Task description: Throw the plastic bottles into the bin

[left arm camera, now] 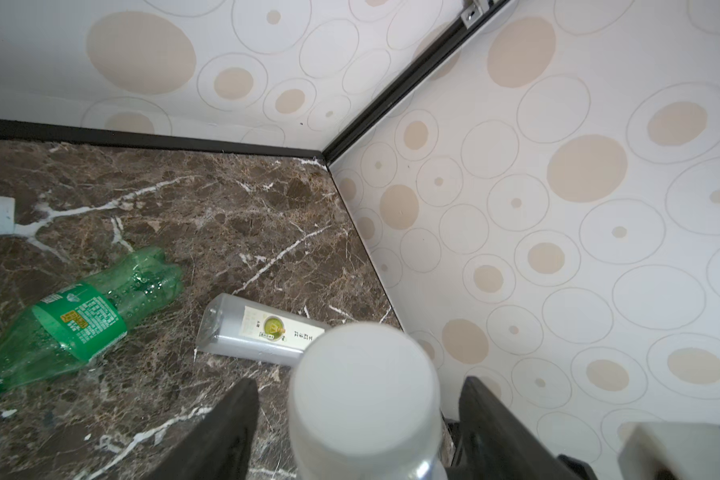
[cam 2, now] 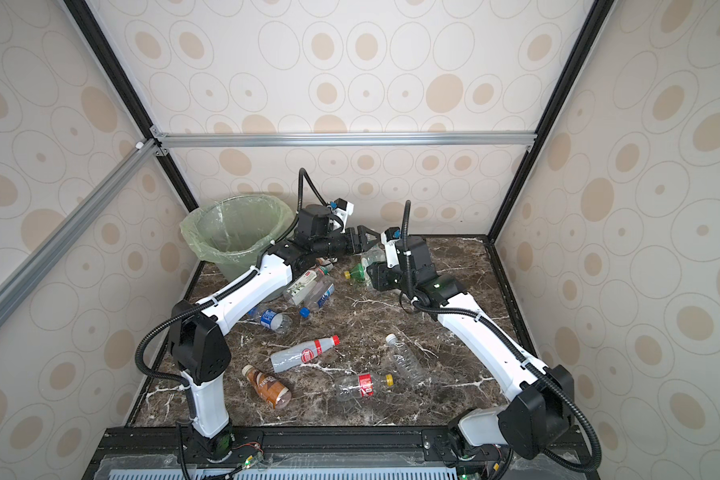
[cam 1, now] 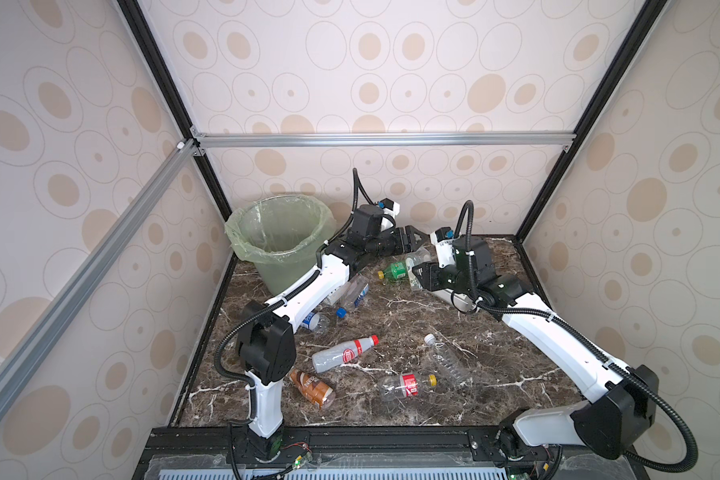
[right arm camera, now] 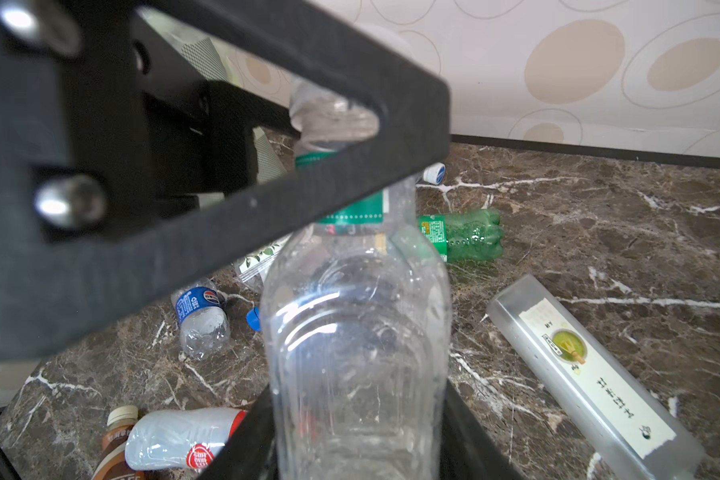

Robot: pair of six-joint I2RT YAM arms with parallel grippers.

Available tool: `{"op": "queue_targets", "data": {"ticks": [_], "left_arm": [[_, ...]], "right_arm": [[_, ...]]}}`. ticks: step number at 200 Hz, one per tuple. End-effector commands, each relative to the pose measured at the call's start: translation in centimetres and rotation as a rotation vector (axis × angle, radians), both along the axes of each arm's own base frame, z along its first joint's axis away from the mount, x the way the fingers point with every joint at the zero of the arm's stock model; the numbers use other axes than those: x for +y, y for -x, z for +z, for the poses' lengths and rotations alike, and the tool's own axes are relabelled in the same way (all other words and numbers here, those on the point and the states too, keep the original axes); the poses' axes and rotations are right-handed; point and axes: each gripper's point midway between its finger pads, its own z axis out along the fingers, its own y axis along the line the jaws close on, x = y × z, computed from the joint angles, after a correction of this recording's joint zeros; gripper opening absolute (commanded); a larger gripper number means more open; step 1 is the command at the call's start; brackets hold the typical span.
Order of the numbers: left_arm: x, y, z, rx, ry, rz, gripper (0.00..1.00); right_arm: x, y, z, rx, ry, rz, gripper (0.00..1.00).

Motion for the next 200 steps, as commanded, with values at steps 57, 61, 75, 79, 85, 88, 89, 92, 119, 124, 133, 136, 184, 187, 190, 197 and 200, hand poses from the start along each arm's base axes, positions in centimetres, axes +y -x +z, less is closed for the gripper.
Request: {"op": "queue_targets", "data": {"ticks": [57,61,75,79,85,88,89,92,119,124,133,136,184,187,190,197,200], "left_arm": [[-0.2,0.0,3.8,-0.083,0.057,-0.004,0.33],[-0.1,0.0,3.9,-0.088,0.052,-0.003,0.32],[0.2,-0.2,4.1,-0.101,0.026,0.013,0.31],[0.4,-0.3,4.1,-0.106,0.016,0.019,0.31],[0.5,-0.3,4.3,-0.113,0.002,0.022,0.31],[0.5,-0.3,4.3,-0.117,-0.006,0.02,0.31],[0.5,-0.3,4.3,-0.118,-0.008,0.018,0.31],[0.8,-0.6,4.3,-0.126,-0.024,0.042,0.31],[2.6,-1.7,5.7,-0.174,-0.101,0.1,0.31],[3.2,-2.1,6.0,-0.181,-0.106,0.112,0.31],[4.2,-2.5,6.7,-0.191,-0.117,0.131,0.31],[4.5,-2.7,7.0,-0.197,-0.12,0.139,0.31],[10.8,-4.4,13.1,-0.352,-0.218,0.294,0.3],[11.3,-4.5,13.5,-0.364,-0.229,0.311,0.3],[11.9,-4.6,13.8,-0.374,-0.24,0.328,0.3],[13.0,-4.6,14.8,-0.402,-0.259,0.363,0.3],[13.6,-4.7,15.2,-0.415,-0.265,0.378,0.3]], "right_arm": [[1.1,0.1,2.4,-0.067,-0.027,0.021,0.6],[1.1,0.1,2.3,-0.064,-0.026,0.021,0.62],[1.1,0.2,2.4,-0.059,-0.025,0.026,0.68],[1.0,0.3,2.5,-0.058,-0.024,0.027,0.69],[1.0,0.4,2.6,-0.06,-0.026,0.028,0.72],[1.0,0.5,2.6,-0.06,-0.028,0.027,0.73],[1.0,0.5,2.7,-0.061,-0.029,0.027,0.73],[1.0,0.6,2.7,-0.062,-0.03,0.027,0.75],[0.6,1.1,4.1,-0.088,-0.045,0.025,0.89],[0.5,1.2,4.3,-0.094,-0.047,0.025,0.91],[0.5,1.4,4.8,-0.104,-0.055,0.028,0.94],[0.5,1.4,5.1,-0.109,-0.058,0.029,0.95],[2.2,1.9,9.2,-0.212,-0.085,0.084,0.99],[2.5,2.0,9.4,-0.221,-0.085,0.092,0.99],[2.9,2.0,9.6,-0.229,-0.084,0.103,0.99],[3.8,2.2,10.4,-0.251,-0.086,0.128,0.99],[4.2,2.3,10.6,-0.259,-0.085,0.138,1.0]]}}
